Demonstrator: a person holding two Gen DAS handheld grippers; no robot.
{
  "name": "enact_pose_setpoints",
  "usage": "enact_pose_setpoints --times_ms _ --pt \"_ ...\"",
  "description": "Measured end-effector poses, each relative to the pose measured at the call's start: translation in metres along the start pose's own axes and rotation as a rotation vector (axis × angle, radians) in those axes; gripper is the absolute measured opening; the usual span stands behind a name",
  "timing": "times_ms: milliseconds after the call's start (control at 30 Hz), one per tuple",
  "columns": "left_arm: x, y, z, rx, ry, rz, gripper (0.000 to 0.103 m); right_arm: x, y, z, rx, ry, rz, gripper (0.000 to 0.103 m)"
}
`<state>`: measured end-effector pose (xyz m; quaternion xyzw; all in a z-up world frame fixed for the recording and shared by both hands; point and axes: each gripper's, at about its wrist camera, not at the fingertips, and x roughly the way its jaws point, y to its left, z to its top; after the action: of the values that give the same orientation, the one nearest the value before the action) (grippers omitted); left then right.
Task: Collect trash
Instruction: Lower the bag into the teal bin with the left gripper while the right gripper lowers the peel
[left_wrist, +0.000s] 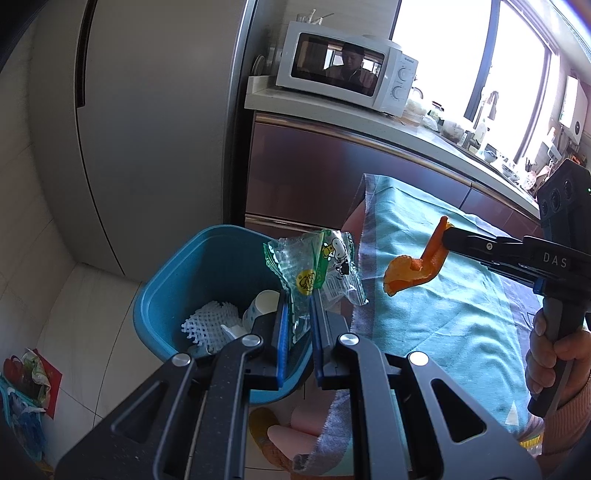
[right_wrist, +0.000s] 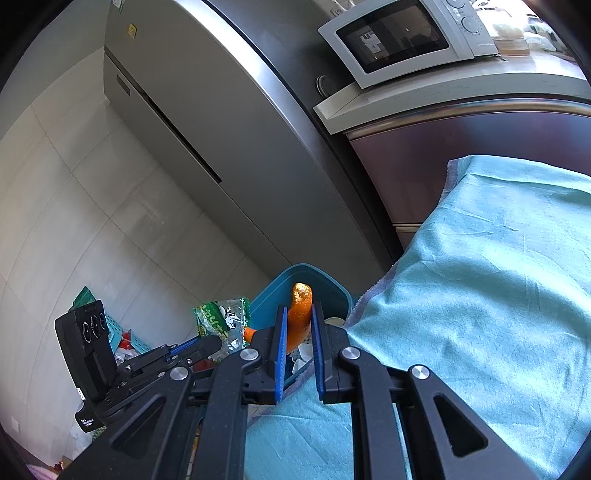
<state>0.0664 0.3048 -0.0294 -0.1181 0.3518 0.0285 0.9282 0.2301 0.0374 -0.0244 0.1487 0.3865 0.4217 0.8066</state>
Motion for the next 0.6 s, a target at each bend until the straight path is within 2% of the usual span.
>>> enact_pose_setpoints --times_ms 600 --pt "0.010 0.012 -0.001 -0.030 0.012 0.025 0.011 0.019 0.007 0.001 -0.005 0.035 -0.001 0.011"
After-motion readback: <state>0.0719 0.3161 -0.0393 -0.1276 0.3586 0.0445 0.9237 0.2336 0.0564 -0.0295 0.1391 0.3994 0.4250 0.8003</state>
